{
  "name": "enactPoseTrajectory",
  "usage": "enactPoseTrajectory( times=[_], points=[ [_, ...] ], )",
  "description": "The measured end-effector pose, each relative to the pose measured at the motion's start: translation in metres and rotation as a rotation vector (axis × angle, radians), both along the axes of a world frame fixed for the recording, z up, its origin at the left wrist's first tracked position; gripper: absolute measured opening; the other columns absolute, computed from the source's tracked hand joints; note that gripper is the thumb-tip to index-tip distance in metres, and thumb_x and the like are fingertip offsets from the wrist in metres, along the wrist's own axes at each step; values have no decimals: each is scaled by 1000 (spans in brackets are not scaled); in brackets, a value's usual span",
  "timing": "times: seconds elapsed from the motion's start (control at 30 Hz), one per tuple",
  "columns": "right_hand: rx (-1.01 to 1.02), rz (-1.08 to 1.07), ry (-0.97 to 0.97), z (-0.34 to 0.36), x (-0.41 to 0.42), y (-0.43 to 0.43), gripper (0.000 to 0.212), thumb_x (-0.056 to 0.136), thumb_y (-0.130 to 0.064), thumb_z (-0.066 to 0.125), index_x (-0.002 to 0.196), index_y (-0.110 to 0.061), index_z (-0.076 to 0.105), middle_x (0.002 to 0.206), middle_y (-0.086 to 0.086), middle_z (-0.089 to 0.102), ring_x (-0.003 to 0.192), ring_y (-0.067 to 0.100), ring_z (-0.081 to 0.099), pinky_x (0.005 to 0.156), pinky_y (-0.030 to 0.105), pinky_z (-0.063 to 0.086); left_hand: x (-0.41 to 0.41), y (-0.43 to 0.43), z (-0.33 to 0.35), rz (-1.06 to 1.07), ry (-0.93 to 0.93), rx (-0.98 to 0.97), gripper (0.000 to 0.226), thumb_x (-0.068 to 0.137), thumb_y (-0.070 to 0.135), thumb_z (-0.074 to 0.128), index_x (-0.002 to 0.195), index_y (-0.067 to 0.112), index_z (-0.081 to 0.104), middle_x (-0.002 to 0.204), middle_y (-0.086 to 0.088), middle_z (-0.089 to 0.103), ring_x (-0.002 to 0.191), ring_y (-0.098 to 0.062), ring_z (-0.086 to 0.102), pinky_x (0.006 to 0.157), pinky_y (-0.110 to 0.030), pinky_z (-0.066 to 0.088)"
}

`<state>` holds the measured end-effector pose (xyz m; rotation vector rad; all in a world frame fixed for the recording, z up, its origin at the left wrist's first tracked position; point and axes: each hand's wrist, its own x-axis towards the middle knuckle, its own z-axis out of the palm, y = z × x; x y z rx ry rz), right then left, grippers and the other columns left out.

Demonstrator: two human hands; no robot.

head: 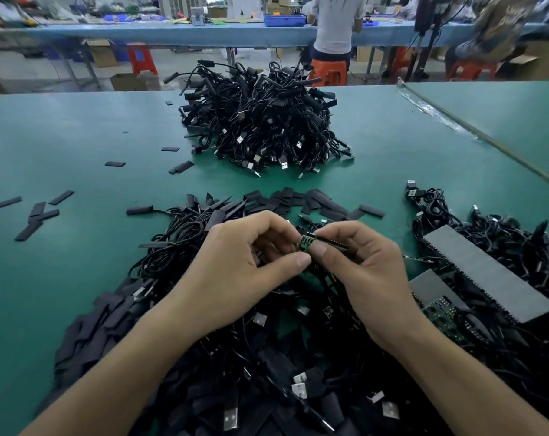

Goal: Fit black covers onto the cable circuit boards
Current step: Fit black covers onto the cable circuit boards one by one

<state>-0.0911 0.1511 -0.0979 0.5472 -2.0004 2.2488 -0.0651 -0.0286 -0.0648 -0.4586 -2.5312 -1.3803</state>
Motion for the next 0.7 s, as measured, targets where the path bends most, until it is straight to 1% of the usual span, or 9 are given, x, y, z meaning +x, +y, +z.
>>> enactPoseTrajectory(
  times=[0.13,0.17,0.23,0.3,0.4,0.47,0.53,0.63,0.7],
  points=[
    [-62,118,-104,-1,1,-1,8,77,-24,78,82,-29,74,80,-4,72,73,7,65,69,21,53,-1,4,-1,-62,-63,95,16,79,29,81,85,28,66,71,18,65,59,5,55,58,-8,41],
    [-52,119,-113,-2,1,-1,8,75,-27,78,81,-29,73,78,-5,71,72,7,64,69,21,53,-1,4,-1,-76,-80,110,16,78,31,81,84,26,66,69,18,64,58,5,55,57,-7,41],
    [-33,126,-125,-2,1,-1,7,76,-26,78,78,-29,72,74,-7,68,69,6,62,66,20,51,-1,4,0,-97,-106,138,20,73,37,79,81,24,66,67,16,64,58,5,55,57,-8,43],
    [-56,169,-151,-1,2,-1,6,79,-22,75,77,-27,72,72,-5,67,67,6,61,63,19,51,-1,2,2,-117,-139,172,21,69,38,78,78,23,68,67,12,67,59,2,58,59,-11,46],
    [-80,255,-205,3,3,0,1,79,-23,74,78,-23,74,72,0,66,66,10,61,62,21,51,-2,-2,2,-139,-184,176,25,69,39,79,80,19,70,73,-3,72,64,-8,64,61,-21,53],
    [-69,294,-232,4,2,2,10,75,-30,77,78,-21,74,75,6,66,69,16,60,64,26,52,-2,-4,3,-167,-208,180,25,71,37,80,82,17,71,73,-6,73,64,-10,64,62,-24,53],
    [-67,326,-248,4,3,3,17,72,-35,78,78,-20,73,77,10,65,70,21,59,66,30,51,-2,-4,3,-206,-224,212,20,72,33,81,80,18,72,69,-1,72,62,-7,63,60,-18,51],
    [-109,399,-275,5,3,3,26,70,-41,86,78,-20,73,74,6,66,66,18,60,63,27,52,-1,-4,3,-241,-215,255,11,72,23,83,74,22,72,64,4,69,59,-4,61,58,-15,48],
    [-151,467,-299,5,4,5,28,69,-42,86,78,-19,72,72,3,65,63,14,60,61,24,52,0,-3,2,-273,-195,286,13,70,21,85,73,23,72,63,5,68,57,-5,60,57,-15,47]
  ],
)
